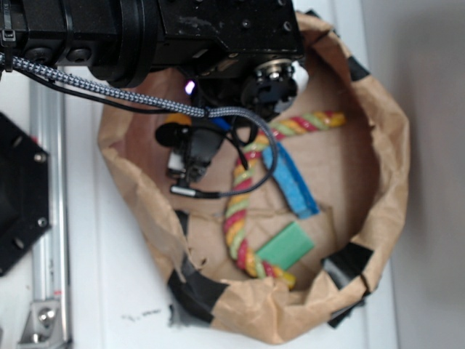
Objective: Grab the yellow duck.
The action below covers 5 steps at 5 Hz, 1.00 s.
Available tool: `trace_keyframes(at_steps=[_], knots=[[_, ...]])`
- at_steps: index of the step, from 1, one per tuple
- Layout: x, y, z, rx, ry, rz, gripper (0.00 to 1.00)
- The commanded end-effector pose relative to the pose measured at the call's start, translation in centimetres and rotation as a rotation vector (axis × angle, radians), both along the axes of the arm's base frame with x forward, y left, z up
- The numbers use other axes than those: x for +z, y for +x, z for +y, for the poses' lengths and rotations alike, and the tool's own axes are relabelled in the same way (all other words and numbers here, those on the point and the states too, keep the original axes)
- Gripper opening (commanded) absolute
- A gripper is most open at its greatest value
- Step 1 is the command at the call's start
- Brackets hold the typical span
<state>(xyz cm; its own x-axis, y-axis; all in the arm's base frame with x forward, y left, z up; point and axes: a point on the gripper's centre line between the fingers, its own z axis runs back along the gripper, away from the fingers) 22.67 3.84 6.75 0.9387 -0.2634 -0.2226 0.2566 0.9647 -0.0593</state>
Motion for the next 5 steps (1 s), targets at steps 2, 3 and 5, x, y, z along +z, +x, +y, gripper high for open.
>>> trace_keyframes(at_steps=[2,3,5], knots=[[-0.9,-0.7,0.7,-0.04,0.144,-0.061,1.0],[-1.1,-0.8,1.2,-0.036,0.14,-0.073,1.0],[-1.9,-0.5,1.3,-0.03,0.122,-0.118,1.0]])
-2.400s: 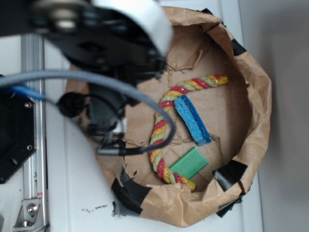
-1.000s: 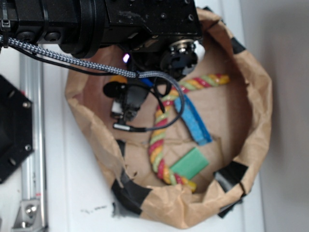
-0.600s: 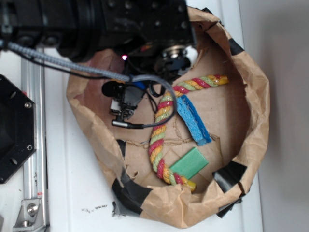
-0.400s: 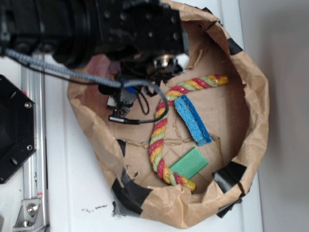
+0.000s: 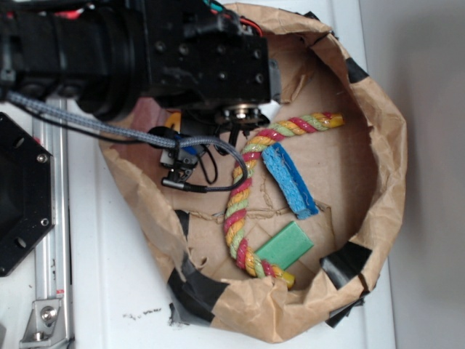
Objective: Grab the yellow duck.
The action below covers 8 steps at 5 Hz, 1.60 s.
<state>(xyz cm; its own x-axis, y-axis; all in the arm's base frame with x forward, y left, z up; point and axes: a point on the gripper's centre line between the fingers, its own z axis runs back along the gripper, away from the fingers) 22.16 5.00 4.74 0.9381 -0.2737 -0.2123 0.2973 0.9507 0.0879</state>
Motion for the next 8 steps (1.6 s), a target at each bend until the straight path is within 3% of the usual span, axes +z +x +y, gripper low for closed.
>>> trace_keyframes(at_steps=[1,3,4,6,8], knots=[[0.0,0.1,0.1,0.014,-0.035,-0.091,1.0],[-0.6,0.4,2.0,0.052,-0.026,-0.098,1.0],[-1.5,0.7,1.6,0.031,-0.031,-0.089,1.0],[-3.0,1.5,-2.4,-0.015,-0.144,-0.022,1.0],[-2.7,1.6,-3.1,-0.03,-0.171,-0.034,1.0]])
